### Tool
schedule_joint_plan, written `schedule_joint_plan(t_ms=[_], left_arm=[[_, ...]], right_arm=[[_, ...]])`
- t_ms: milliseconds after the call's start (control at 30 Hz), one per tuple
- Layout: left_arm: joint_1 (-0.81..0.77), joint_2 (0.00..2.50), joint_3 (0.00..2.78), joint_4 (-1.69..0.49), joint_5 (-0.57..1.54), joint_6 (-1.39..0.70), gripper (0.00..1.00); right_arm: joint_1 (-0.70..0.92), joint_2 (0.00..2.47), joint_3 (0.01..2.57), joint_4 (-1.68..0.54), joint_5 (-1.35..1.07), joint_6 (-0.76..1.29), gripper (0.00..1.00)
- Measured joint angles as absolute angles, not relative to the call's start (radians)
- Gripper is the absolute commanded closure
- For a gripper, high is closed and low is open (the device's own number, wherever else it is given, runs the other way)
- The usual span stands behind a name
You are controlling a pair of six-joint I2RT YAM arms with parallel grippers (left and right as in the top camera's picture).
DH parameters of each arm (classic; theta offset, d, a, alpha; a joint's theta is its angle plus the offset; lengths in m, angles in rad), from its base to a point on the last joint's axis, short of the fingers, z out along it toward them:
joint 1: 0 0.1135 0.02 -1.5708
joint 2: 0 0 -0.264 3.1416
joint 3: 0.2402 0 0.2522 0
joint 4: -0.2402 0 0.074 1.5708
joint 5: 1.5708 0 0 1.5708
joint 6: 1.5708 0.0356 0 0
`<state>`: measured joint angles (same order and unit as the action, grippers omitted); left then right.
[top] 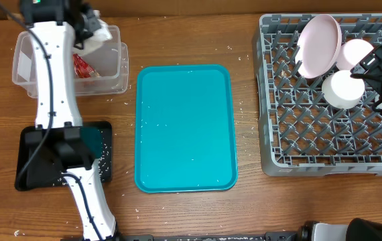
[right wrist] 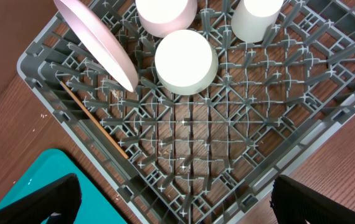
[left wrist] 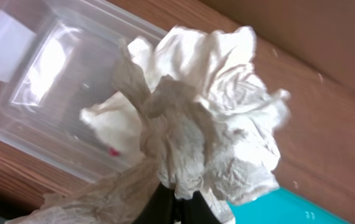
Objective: Sort waste into correct bins and load items into the dishwasher
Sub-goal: 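Carry the tissue into the clear plastic bin and release it, then raise the left gripper out of the bin and hold above it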
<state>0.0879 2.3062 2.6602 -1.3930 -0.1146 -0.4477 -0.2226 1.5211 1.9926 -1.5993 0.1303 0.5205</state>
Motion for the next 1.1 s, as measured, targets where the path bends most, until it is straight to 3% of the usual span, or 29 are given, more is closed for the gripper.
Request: schedule_joint_plan(t_ms=[33,67,100,333,900,1100], left_arm=[[0.101,2.309,2.66,-1.382,-0.118,-0.45,0.7],[0.115,2.312,2.66,-1.372,-0.118,-0.456,0.32],[0.128,2.318,2.66,-1.362,-0.118,-0.464,0.0],[0.167,2.377,2.66,-1.346,-0.121,-0.473,0.0],[0.165,2.374,2.66,-1.586,0.044,-0.481,0.01],[0.166,2.265,2.659,-1.674,-0.038,-0.596,0.0]], right_arm=[[-0.223,1.521,1.993,-1.599,0.13,0.521,0.0],[-0.223,1.521,1.993,-1.6,0.13,0.52,0.0],[-0.223,1.521,1.993,-1.6,0.13,0.521,0.0],[-0.223,1.521,1.993,-1.599,0.13,0.521,0.0],[-0.223,1.521,1.993,-1.599,0.13,0.521,0.0],[-0.223,1.521,1.993,-1.599,0.13,0.521,0.0]])
